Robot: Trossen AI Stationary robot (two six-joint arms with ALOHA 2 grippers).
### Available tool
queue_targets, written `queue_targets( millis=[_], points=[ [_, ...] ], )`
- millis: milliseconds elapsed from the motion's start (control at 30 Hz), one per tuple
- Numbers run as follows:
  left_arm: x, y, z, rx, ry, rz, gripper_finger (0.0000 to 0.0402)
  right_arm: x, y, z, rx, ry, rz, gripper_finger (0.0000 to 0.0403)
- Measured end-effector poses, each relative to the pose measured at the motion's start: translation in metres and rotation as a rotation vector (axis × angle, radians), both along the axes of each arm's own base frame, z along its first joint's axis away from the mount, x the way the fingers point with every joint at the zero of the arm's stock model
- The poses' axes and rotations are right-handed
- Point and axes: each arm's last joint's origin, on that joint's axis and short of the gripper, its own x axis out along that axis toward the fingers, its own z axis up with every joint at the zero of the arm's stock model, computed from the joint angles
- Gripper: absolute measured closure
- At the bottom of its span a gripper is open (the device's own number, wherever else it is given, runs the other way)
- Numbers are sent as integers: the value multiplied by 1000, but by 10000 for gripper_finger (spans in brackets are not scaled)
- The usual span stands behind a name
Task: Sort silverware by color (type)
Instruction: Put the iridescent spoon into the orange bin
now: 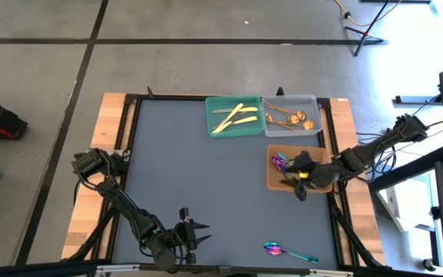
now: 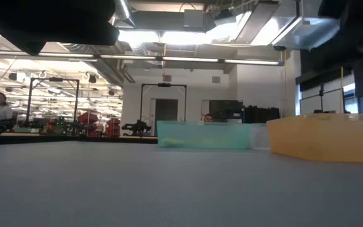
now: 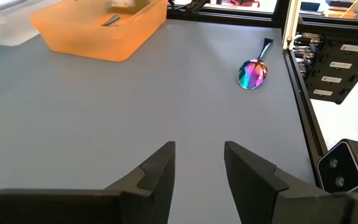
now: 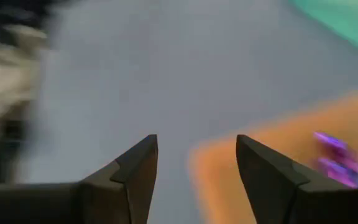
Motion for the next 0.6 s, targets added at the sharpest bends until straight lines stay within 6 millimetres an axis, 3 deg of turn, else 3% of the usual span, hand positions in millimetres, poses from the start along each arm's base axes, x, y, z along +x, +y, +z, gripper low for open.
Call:
queue_targets(
  millis=[200, 600],
  points=[
    [0, 0, 0, -3, -1, 1, 269, 11, 35, 2, 53, -97, 201, 196],
    [0, 0, 0, -4, -1, 0, 269, 17, 110, -38, 63, -70, 427, 196]
  ],
)
